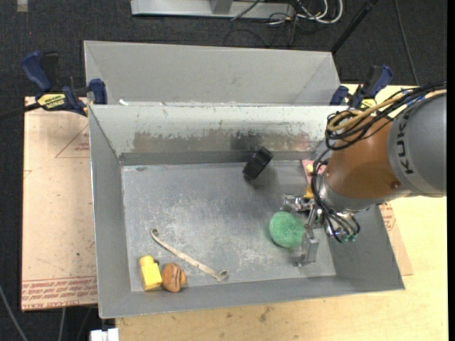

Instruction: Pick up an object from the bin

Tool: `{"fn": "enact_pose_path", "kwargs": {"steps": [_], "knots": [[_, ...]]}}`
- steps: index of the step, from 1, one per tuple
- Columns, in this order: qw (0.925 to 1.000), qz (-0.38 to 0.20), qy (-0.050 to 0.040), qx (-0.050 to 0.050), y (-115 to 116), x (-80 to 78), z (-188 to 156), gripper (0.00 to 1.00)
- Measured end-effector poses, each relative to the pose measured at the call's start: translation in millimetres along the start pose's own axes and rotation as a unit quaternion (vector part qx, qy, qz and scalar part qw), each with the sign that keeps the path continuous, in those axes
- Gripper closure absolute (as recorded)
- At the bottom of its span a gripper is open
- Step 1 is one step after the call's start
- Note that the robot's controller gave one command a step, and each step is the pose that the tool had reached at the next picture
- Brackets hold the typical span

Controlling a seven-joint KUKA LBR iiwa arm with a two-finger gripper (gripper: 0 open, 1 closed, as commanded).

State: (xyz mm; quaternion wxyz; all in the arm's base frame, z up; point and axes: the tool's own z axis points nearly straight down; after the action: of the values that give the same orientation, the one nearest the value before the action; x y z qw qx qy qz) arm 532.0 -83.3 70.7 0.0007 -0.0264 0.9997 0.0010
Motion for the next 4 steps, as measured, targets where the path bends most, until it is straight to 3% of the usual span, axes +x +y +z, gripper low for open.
{"fn": "enact_pose_path", "kwargs": {"steps": [1,2,3,4], "knots": [[1.0,-0.004,-0.0005,0.001,16,-27.1,1,1.0],[1.0,-0.004,-0.0005,0.001,16,-27.2,1,1.0],[1.0,0.002,0.0044,-0.001,18,-22.4,-37,1.0],[1.0,0.002,-0.0051,0.001,14,-32.3,-55,1.0]]}}
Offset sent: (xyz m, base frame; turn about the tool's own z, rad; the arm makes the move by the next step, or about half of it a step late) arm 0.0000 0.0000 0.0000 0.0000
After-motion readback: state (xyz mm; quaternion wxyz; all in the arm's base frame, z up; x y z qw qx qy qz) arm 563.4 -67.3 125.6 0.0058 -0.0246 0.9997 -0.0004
